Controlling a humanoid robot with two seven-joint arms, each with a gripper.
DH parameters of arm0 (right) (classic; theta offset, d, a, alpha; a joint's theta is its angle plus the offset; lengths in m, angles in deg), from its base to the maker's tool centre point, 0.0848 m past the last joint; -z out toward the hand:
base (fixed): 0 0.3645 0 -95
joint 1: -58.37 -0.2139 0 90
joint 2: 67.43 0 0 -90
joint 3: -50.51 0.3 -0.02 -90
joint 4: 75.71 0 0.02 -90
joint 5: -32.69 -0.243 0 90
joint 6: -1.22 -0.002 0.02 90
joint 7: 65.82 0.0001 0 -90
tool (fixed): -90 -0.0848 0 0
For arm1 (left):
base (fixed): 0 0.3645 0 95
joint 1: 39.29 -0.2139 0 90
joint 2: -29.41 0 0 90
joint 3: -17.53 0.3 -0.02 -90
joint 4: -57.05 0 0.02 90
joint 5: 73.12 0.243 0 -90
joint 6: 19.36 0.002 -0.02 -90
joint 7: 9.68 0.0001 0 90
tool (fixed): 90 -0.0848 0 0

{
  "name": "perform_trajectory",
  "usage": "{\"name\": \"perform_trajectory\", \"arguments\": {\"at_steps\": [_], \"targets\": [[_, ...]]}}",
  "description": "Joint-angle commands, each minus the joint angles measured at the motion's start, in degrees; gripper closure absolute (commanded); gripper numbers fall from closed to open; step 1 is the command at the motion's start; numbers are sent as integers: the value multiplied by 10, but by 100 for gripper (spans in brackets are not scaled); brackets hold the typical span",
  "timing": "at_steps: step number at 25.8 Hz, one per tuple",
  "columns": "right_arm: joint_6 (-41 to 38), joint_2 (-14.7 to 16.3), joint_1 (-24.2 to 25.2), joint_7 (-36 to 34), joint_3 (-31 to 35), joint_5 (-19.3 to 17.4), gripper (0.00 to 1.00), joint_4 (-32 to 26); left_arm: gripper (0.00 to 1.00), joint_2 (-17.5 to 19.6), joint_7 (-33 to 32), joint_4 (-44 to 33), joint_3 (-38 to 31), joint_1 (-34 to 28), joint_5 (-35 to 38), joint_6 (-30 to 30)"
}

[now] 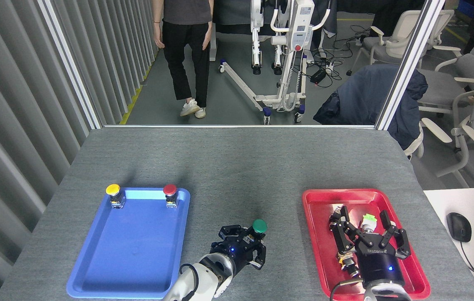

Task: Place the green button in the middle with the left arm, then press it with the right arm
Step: 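Carry the green button off the tray toward the table middle, then release the green button on the table and withdraw the left gripper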

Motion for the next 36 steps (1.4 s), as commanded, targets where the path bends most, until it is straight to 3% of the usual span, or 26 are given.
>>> {"name": "perform_trajectory", "arguments": {"at_steps": [1, 4, 5, 7, 10, 20, 27, 29, 36], "targets": [[0, 0, 1, 3, 0, 0, 0, 0, 75, 0, -1, 20, 5, 1, -1, -1], [0, 0, 1, 3, 0, 1, 0, 0, 74, 0, 0, 33, 5, 1, 0, 0], [0, 0, 1, 3, 0, 1, 0, 0, 68, 0, 0, 33, 5, 1, 0, 0], [0, 0, 1, 3, 0, 1, 0, 0, 48, 0, -1, 34, 5, 1, 0, 2], [0, 0, 1, 1, 0, 1, 0, 0, 7, 1, 0, 34, 6, 1, 2, 3], [2, 2, 2, 1, 0, 1, 0, 0, 2, 17, 1, -12, 2, -36, 3, -8], [4, 8, 0, 1, 0, 1, 0, 0, 2, 129, 1, -264, -10, -149, 1, -9], [6, 9, -1, 2, 0, 2, 0, 0, 2, 146, 1, -326, -44, -179, 1, -10], [8, 9, -8, 2, 1, 2, 0, 2, 2, 146, 2, -448, -223, -249, 1, -10]]}}
